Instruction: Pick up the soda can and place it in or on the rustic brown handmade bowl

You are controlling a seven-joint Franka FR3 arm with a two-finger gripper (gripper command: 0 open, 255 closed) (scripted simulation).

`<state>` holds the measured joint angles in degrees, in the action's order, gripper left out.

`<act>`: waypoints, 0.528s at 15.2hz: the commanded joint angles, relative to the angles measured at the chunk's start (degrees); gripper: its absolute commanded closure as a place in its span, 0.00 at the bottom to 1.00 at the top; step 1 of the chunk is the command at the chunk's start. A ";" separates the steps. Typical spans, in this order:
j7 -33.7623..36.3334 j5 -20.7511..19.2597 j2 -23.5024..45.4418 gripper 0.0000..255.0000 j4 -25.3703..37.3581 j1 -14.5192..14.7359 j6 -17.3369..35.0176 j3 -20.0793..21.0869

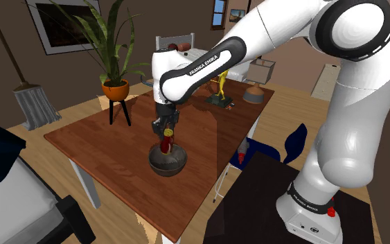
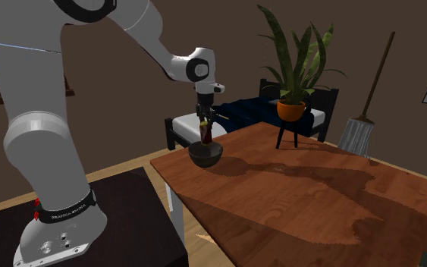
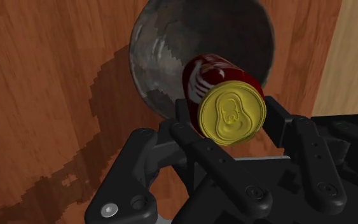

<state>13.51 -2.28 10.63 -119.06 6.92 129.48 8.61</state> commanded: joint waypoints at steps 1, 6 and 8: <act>0.24 -0.24 1.00 1.00 -0.50 0.09 1.54 -0.03; 0.38 -0.44 1.82 1.00 -0.91 0.13 2.76 -0.09; 0.38 -0.44 1.82 1.00 -0.91 0.13 2.75 -0.09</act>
<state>13.88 -2.72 12.45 -119.97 7.05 132.21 8.53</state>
